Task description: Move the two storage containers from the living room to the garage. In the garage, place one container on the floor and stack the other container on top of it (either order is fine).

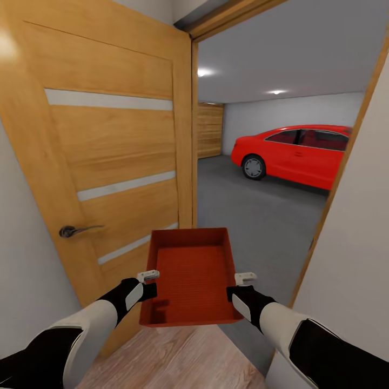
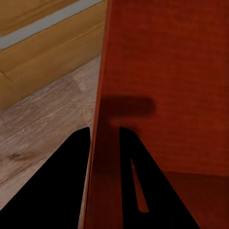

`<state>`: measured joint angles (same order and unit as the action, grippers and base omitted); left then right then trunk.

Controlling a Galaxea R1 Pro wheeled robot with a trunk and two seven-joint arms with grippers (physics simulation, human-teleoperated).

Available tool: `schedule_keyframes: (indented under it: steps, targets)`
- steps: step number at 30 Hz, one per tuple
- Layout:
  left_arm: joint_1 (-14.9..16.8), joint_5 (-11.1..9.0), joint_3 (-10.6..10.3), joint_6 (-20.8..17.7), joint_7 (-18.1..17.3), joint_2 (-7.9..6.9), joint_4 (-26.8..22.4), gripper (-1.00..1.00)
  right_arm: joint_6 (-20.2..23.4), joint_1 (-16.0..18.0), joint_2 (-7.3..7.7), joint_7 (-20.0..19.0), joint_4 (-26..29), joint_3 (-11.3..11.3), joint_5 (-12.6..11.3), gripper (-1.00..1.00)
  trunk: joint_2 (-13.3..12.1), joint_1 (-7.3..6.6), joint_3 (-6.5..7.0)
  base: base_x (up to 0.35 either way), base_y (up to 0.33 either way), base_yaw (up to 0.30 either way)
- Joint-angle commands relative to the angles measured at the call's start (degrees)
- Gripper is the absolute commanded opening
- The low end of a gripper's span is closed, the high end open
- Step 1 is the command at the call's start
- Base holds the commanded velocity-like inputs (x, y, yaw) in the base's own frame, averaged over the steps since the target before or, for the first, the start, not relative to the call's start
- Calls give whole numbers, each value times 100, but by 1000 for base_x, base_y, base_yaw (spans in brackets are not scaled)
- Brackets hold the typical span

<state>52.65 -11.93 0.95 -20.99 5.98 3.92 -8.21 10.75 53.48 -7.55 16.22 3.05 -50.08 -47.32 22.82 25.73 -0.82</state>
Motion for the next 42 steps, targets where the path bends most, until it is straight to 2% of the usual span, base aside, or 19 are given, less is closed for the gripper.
schedule_keyframes:
  steps: [1,8,15,32,42]
  targets:
    - [0,42,37,-36,52,4,-14,-100,35,5,-48,21,20,-45,-31,-100,10,5,-8,242,215,0]
    - [0,42,37,-36,52,4,-14,-100,34,5,-58,21,20,-45,-31,-100,10,5,-8,242,215,-17]
    - [0,42,37,-36,52,4,-14,-100,33,5,-62,21,20,-45,-31,-100,10,5,-8,164,133,-218]
    - [0,42,37,-36,52,4,-14,-100,33,5,-62,21,20,-45,-31,-100,10,5,-8,10,7,-235]
    - [0,42,37,-36,52,4,-14,-100,35,5,-62,21,20,-45,-31,-100,10,5,-8,113,95,-28]
